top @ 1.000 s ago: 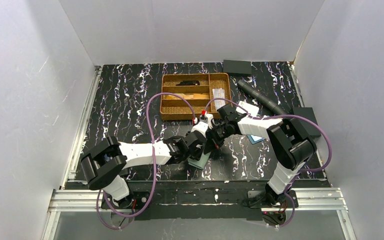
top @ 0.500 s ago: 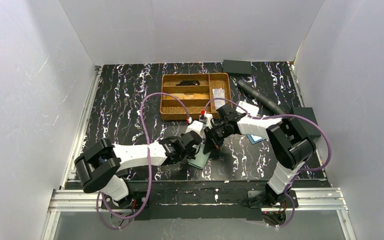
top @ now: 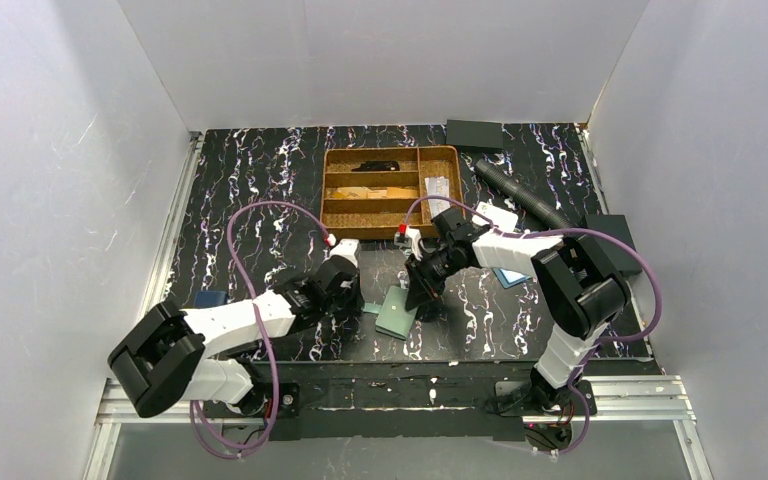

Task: Take the credit cards out of the card holder
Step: Open the card holder at the center of the board.

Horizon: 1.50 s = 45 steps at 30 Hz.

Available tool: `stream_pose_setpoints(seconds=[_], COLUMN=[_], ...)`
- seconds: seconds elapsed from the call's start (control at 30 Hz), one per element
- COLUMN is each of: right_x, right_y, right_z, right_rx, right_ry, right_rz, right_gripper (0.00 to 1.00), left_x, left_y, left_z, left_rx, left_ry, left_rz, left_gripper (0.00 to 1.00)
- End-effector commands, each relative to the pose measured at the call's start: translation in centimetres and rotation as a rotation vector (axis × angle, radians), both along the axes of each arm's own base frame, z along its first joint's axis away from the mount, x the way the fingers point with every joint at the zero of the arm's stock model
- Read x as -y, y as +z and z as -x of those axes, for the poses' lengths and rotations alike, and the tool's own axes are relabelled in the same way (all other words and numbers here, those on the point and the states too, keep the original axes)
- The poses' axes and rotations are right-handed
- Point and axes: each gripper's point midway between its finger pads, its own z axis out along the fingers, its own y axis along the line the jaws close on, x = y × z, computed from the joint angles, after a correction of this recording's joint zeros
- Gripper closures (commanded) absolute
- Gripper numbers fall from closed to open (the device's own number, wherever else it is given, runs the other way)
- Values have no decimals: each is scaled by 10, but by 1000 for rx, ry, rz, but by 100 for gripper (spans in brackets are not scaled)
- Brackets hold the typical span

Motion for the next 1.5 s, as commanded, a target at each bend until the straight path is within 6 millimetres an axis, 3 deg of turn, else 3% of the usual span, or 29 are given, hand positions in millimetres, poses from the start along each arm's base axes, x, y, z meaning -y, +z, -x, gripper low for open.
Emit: stream_pose_setpoints(seconds=[0.0, 0.1, 0.2, 0.43, 0.63, 0.93, 1.23, 1.33, 1.47], right_x=[12, 13, 14, 25, 31, 48, 67, 68, 69], right_y=[9, 25, 31, 34, 43, 48, 48, 49, 53], right_z=[16, 21, 23, -8, -16, -52, -72, -71, -67], right_rx=[91, 141, 168, 192, 183, 101, 140, 154, 187], right_ry=[180, 235, 232, 95, -14, -197, -316, -296, -251], right_rz=[-32, -78, -92, -43, -78, -98, -57, -59, -69], right_gripper=[65, 49, 41, 38, 27, 26, 27, 27, 27], left_x=[2, 10, 22, 51, 76, 108, 117, 105, 72], left_y=[1, 6, 16, 47, 90, 130, 118, 105, 80], left_z=[11, 19, 27, 34, 25, 15, 12, 9, 0], left_rx=[-59, -85, -101, -123, -100, -103, -144, -128, -98], left_ry=[14, -5, -25, -56, -113, -189, -188, -131, -1], left_rz=[103, 171, 278, 521, 633, 728, 718, 690, 627], left_gripper=[100, 100, 100, 100, 100, 100, 100, 100, 100])
